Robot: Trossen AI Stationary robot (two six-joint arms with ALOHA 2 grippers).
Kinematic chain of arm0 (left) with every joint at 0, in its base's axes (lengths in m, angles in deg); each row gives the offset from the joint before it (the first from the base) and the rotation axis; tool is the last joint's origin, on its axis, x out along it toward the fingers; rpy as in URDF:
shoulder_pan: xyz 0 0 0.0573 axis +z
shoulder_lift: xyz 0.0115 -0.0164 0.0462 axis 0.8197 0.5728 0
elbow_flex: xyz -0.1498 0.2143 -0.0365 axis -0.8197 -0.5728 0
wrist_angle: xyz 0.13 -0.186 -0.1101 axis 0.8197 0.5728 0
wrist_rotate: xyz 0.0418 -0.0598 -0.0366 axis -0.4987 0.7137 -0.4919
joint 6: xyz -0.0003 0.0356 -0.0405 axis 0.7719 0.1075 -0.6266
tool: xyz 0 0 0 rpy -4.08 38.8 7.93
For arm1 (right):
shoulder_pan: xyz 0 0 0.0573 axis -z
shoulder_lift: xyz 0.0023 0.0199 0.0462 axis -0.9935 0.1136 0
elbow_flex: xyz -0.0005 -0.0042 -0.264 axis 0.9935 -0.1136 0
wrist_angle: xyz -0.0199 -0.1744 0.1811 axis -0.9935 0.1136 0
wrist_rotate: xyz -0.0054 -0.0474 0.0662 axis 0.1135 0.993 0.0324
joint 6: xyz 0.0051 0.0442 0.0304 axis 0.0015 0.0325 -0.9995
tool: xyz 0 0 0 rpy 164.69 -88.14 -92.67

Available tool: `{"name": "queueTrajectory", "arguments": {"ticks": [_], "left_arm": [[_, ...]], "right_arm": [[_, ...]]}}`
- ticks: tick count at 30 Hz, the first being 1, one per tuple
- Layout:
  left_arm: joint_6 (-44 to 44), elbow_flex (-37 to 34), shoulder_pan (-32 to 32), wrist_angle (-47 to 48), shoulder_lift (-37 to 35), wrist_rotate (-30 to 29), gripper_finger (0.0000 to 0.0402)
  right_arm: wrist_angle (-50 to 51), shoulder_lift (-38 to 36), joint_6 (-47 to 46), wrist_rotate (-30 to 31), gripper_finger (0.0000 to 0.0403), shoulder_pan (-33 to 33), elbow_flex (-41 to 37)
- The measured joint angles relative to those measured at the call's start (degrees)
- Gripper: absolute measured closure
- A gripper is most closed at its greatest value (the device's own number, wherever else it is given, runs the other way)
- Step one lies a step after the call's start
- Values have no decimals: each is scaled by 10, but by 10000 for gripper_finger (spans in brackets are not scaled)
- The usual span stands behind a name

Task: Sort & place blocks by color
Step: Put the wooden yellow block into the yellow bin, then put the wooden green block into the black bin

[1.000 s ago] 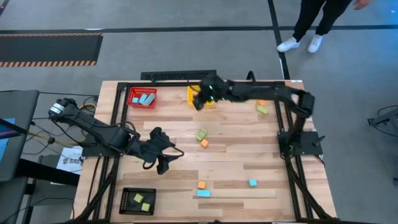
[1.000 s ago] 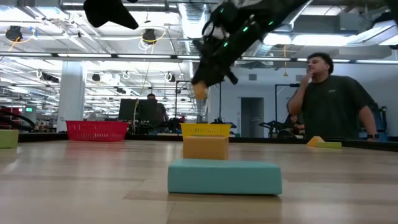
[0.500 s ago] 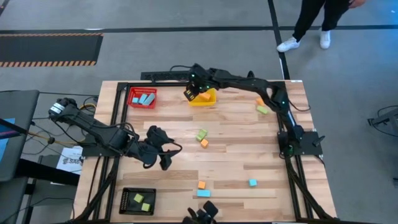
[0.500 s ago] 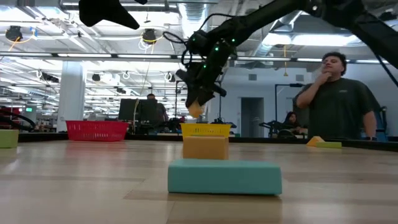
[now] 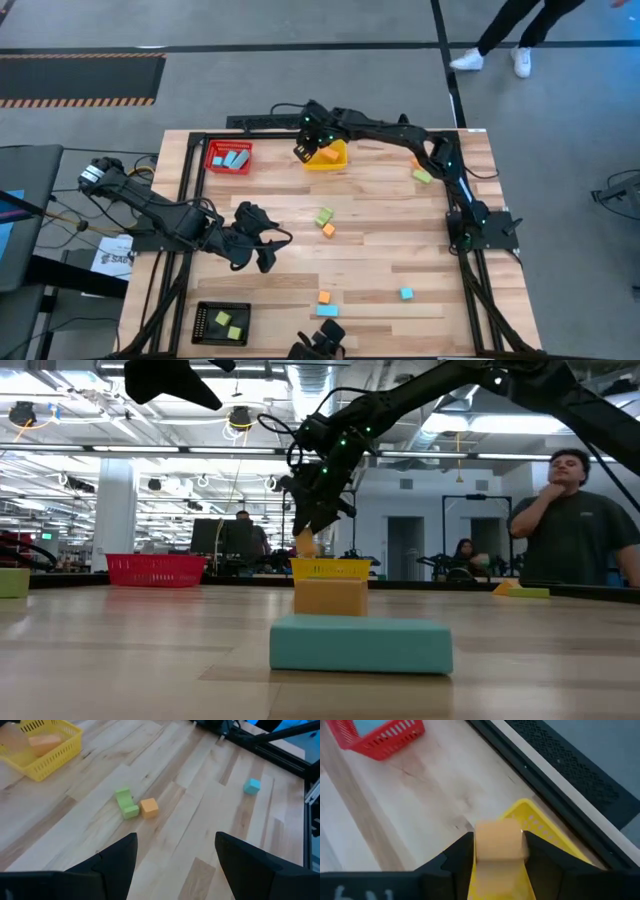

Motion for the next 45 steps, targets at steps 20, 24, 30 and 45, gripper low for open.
{"name": "queueTrajectory", "arguments": {"ticks": [20,24,30,45], "left_arm": [[-38,0,1,72,0,33,148],[-68,0,1,136,0,93,148],[-153,0,1,319,0,190,148],[-114,-123,123,432,0,327,148]], "right_arm": [[65,-27,21,-68,158,4,0],[106,-54,47,-81,158,-10,0],[145,-95,66,-83,158,-44,0],[215,-128,77,-85,159,-194,0]]}}
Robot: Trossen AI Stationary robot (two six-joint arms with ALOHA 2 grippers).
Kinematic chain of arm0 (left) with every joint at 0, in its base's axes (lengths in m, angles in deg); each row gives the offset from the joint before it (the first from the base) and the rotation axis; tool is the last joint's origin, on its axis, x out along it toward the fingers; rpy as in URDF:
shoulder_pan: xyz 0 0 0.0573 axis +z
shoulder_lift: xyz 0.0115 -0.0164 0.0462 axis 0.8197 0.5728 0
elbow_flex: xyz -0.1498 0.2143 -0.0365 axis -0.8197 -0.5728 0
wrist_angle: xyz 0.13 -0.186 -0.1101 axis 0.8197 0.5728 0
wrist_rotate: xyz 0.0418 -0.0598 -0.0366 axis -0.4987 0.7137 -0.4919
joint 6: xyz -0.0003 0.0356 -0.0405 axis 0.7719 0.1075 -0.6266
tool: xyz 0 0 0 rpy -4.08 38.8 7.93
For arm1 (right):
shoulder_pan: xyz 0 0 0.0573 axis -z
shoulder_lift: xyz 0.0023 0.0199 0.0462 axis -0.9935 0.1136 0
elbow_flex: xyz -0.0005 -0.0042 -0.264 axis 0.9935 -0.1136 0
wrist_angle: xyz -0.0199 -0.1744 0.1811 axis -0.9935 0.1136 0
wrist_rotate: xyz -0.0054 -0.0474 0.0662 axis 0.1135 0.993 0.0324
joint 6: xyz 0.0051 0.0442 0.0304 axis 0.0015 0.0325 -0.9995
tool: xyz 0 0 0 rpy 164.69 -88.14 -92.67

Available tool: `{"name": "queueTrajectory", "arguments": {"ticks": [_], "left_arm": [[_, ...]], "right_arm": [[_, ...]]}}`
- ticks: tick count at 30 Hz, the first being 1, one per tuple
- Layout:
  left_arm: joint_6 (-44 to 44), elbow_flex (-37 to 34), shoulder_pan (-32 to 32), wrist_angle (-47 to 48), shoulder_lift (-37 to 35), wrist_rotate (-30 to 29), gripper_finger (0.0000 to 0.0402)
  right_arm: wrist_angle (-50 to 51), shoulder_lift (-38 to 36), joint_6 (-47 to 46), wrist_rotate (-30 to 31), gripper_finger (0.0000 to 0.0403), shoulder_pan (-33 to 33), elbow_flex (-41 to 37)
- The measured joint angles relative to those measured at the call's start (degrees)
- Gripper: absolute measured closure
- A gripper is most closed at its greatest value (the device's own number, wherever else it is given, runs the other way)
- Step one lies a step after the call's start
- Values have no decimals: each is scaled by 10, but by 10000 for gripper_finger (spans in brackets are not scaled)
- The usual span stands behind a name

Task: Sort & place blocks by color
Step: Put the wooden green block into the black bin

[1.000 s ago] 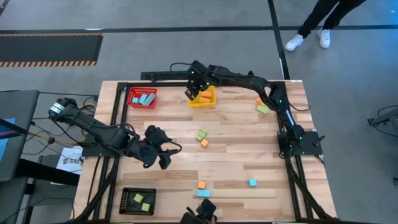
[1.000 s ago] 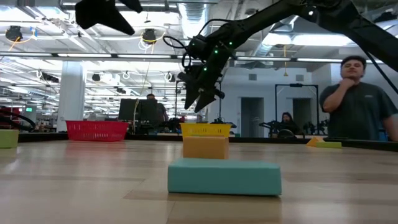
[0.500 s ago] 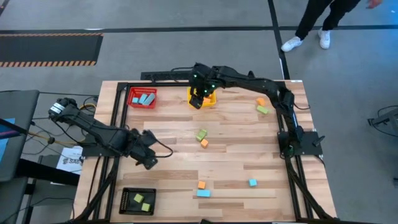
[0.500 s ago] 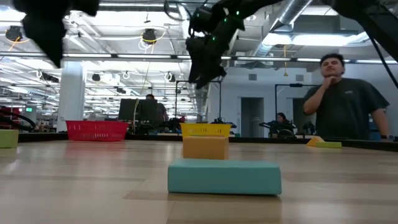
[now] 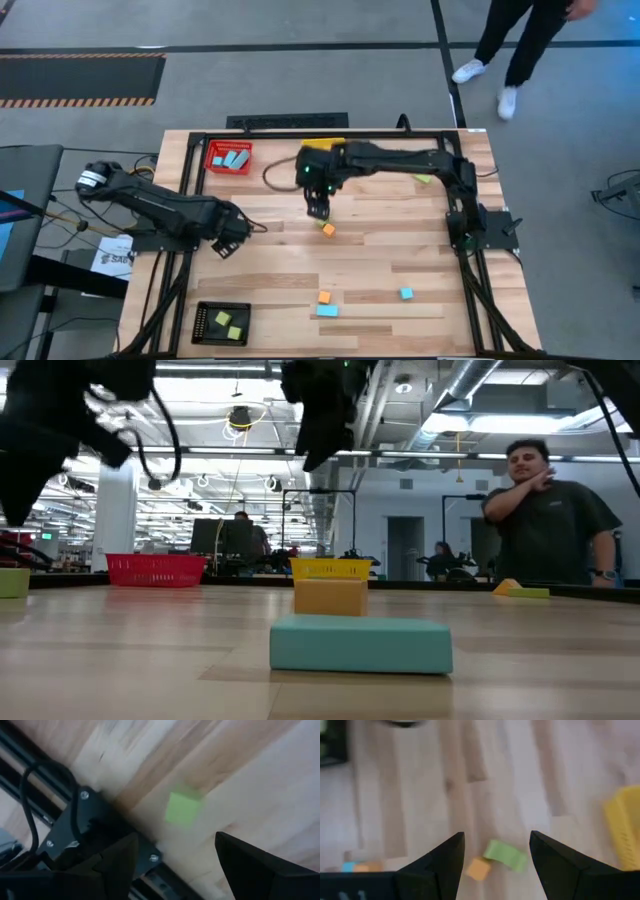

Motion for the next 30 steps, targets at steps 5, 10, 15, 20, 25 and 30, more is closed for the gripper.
{"name": "queueTrajectory", "arguments": {"ticks": [5,10,15,20,25,30], "left_arm": [[68,-23,51,-49,4,19,152],[99,-29,75,-70,27,20,165],[138,-43,82,-91,78,34,176],[187,-44,88,-99,144,46,178],[233,-44,88,-116,201,57,178],[257,-43,88,-134,227,67,179]], "right_arm": [[-2,0,-1,1,159,-36,0],[-1,0,-14,3,159,-50,0],[2,0,-27,3,159,-60,0],[2,0,-31,3,159,-70,0],[3,0,-33,4,159,-74,0],[13,1,-46,5,159,-74,0]]}}
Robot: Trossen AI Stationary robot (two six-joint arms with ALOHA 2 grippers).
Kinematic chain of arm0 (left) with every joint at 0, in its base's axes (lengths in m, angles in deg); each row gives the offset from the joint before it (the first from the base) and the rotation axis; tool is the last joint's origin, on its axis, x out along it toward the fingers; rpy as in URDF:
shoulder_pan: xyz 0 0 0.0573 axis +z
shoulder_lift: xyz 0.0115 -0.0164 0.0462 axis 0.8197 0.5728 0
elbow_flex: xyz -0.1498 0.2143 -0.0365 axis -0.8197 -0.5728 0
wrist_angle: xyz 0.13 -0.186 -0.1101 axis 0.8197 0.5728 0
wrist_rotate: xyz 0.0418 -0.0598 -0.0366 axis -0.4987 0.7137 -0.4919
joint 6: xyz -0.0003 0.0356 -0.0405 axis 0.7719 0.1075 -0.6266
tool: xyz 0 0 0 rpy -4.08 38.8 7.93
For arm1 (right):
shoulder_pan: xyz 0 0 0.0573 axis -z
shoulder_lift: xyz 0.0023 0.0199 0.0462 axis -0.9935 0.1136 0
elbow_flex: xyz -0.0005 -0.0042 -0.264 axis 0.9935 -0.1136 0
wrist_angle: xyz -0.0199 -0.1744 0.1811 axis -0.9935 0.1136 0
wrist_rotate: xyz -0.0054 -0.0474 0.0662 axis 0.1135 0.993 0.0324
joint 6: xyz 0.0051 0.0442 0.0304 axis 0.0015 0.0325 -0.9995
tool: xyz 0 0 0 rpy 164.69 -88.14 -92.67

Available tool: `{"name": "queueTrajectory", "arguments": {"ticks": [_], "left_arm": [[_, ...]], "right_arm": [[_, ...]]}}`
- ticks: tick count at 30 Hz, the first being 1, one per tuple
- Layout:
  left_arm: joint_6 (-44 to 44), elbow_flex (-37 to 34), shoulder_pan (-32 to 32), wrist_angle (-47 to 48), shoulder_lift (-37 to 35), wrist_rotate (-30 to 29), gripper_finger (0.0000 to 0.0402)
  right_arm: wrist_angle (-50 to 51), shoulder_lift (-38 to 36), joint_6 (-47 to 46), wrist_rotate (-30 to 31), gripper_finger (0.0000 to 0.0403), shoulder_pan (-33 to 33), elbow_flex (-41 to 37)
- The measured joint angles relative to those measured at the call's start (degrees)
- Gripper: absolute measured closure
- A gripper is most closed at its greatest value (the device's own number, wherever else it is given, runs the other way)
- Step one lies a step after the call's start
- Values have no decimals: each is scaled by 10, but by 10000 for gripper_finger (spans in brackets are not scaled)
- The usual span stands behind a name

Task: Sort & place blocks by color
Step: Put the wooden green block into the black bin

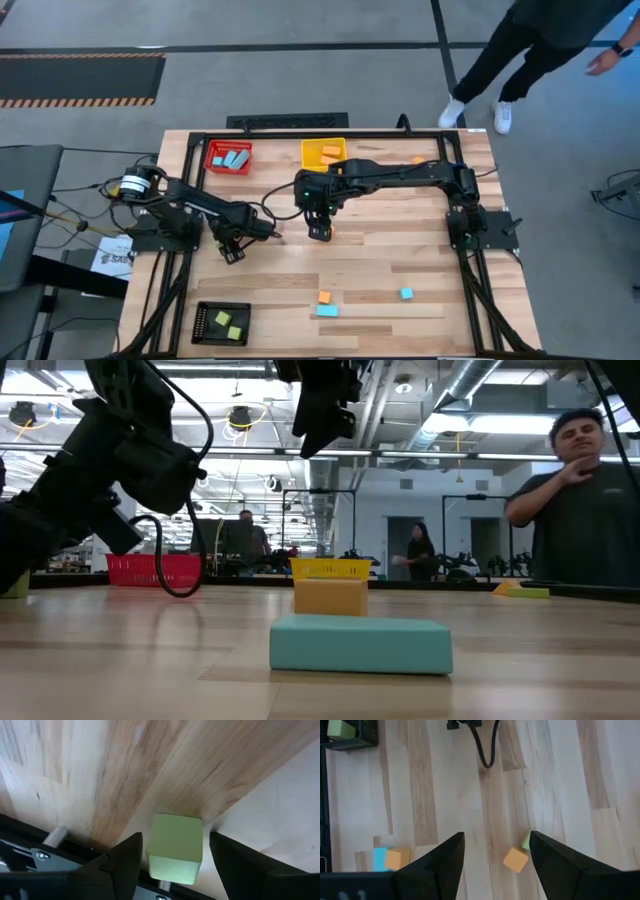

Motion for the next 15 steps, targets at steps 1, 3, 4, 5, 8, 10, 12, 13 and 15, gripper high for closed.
{"name": "queueTrajectory", "arguments": {"ticks": [1,3,4,5,8,10,12,13,15], "left_arm": [[0,0,0,-1,0,1,181],[0,0,0,-2,0,4,192],[0,0,0,-1,0,6,201],[0,0,0,-1,0,9,213],[0,0,0,-2,0,16,261],[0,1,0,1,0,15,296],[0,3,0,3,-1,9,302],[-4,4,0,2,-5,4,302],[-18,8,-4,-5,-19,-16,302]], "right_arm": [[2,0,0,0,159,0,0],[2,0,-1,0,159,0,0],[2,0,-1,0,159,0,0],[2,0,-2,0,159,0,0],[2,0,-2,0,159,0,0],[2,0,-2,0,159,0,0],[2,0,-3,0,159,0,0],[2,0,-6,0,159,0,0],[4,0,-11,0,159,0,0]]}}
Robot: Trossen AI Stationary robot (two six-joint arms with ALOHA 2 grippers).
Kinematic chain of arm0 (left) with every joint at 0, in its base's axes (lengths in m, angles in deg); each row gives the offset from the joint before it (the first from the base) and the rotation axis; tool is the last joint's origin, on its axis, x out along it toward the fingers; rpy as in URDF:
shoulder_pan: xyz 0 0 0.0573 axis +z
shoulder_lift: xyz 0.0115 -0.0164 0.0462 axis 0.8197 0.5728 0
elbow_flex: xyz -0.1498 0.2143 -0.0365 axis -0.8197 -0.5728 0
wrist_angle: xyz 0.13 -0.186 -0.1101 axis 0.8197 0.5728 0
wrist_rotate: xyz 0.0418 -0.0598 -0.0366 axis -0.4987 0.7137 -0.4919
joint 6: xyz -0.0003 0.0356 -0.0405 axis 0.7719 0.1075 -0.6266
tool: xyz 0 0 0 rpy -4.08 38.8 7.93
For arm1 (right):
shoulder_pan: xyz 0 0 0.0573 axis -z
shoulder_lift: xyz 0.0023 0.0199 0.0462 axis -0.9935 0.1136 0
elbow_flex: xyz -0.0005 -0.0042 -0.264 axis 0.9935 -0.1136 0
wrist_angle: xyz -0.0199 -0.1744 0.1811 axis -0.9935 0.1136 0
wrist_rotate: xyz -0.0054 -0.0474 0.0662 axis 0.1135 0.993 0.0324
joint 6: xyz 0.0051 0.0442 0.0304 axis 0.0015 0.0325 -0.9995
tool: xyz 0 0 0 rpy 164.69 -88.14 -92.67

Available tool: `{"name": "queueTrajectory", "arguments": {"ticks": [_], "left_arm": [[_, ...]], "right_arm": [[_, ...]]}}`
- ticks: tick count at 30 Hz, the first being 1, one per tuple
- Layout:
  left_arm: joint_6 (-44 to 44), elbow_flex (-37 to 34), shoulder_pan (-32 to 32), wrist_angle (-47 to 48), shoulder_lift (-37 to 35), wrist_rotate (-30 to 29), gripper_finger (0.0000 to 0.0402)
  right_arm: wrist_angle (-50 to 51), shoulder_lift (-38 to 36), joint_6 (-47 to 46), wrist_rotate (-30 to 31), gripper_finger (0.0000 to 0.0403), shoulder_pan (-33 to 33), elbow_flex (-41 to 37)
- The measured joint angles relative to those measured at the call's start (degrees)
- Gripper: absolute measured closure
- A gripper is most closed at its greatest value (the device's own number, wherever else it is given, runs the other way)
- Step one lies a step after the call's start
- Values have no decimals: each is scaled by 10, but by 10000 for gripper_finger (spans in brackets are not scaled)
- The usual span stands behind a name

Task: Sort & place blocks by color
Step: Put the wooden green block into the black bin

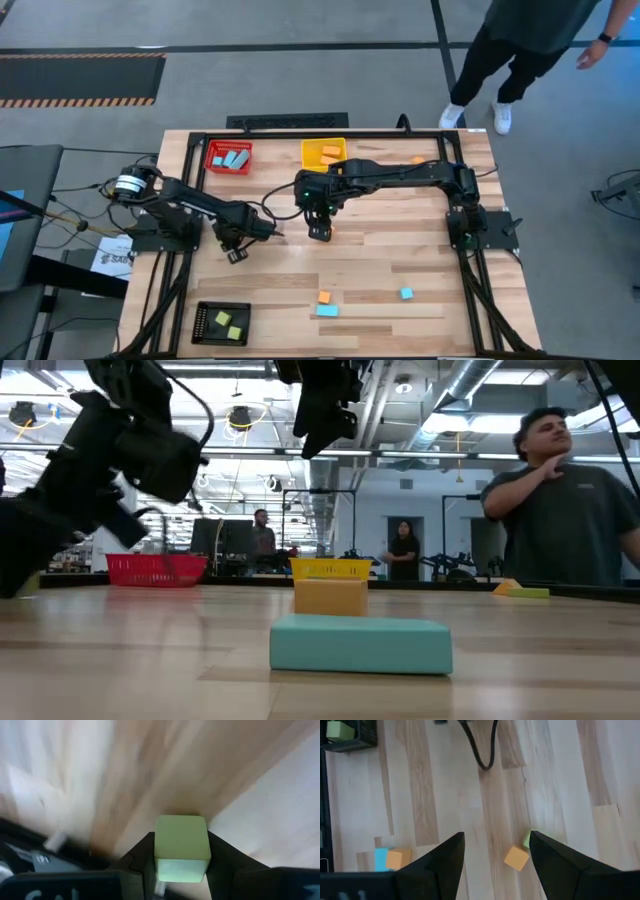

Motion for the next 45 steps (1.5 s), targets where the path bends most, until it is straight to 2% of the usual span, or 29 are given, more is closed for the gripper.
{"name": "queueTrajectory", "arguments": {"ticks": [3,8,13,16,19,22,27,36,45], "left_arm": [[-17,11,-13,7,-40,-19,302],[-84,44,-62,6,-150,-22,302],[-193,54,-185,-105,-265,-44,302],[-269,54,-274,-167,-293,-81,302],[-333,54,-365,-210,-284,-107,302],[-383,54,-434,-256,-246,-116,302],[-435,54,-495,-314,-158,-62,302],[-442,80,-495,-331,-56,-43,297],[-455,90,-488,-330,-44,-40,246]], "right_arm": [[20,-2,-2,3,159,-2,0],[51,-18,-7,62,159,-12,1],[72,-29,-21,90,159,-21,1],[76,-31,-24,92,159,-27,1],[86,-31,-34,92,159,-34,-5],[87,-30,-36,92,159,-38,-31],[80,-30,-50,92,159,-38,-63],[32,-30,-50,91,159,-37,-69],[28,-30,-46,89,159,-23,-69]]}}
